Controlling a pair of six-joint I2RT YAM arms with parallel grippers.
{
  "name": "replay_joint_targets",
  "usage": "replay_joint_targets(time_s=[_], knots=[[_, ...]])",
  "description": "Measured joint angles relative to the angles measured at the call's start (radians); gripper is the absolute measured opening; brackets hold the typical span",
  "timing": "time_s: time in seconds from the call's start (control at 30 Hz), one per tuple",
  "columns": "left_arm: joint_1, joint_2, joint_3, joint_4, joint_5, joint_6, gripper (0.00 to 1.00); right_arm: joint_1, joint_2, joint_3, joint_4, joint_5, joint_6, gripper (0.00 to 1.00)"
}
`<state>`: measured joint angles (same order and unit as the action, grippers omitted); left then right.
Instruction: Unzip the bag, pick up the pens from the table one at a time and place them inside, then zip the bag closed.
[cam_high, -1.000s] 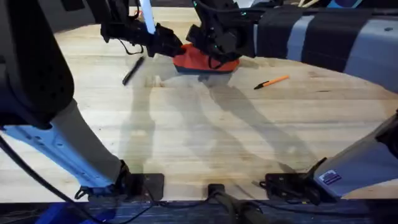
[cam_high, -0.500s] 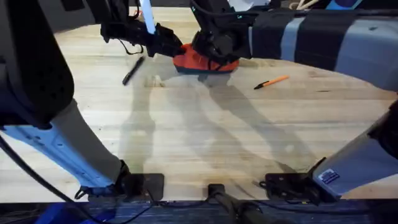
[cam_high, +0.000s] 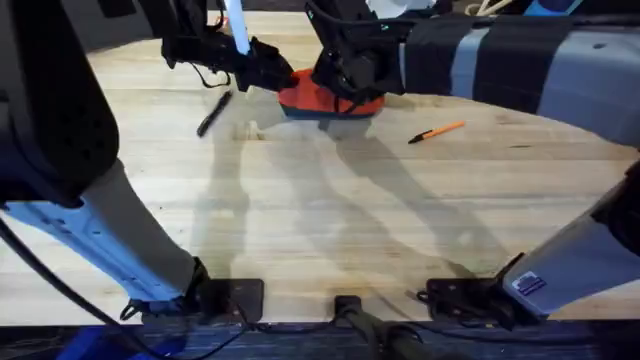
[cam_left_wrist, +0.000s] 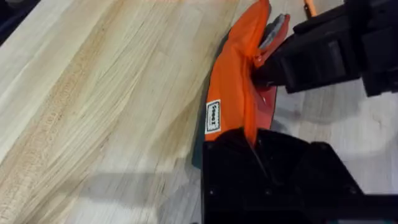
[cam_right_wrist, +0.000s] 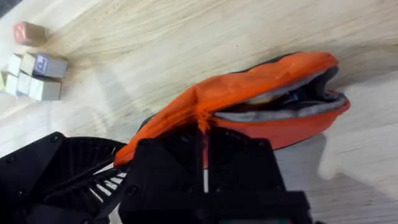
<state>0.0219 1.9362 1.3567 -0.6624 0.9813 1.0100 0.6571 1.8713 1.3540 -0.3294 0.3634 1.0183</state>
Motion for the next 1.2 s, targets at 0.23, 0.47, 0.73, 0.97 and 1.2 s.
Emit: replay_joint_targets(time_s=[0.23,0.47,0.73,0.97,1.2], knots=[[0.000,0.000,0.000,0.000,0.002,0.000,0.041,0.001,0.000,0.000,0.004,0.018,-0.021,0.031],[0.000,0.000,0.000,0.001,0.001,0.000,0.042,0.011,0.000,0.000,0.061,0.019,-0.138,0.031],[0.015,0.000,0.000,-0.002,-0.009,0.000,0.041,0.001,0.000,-0.002,0.155,-0.179,-0.241,0.031],[0.016,0.000,0.000,-0.008,-0.005,0.000,0.042,-0.004,-0.021,-0.002,0.166,-0.359,-0.265,0.031],[0.016,0.000,0.000,-0.013,0.011,0.000,0.042,0.000,-0.068,-0.003,0.160,-0.437,-0.326,0.030]])
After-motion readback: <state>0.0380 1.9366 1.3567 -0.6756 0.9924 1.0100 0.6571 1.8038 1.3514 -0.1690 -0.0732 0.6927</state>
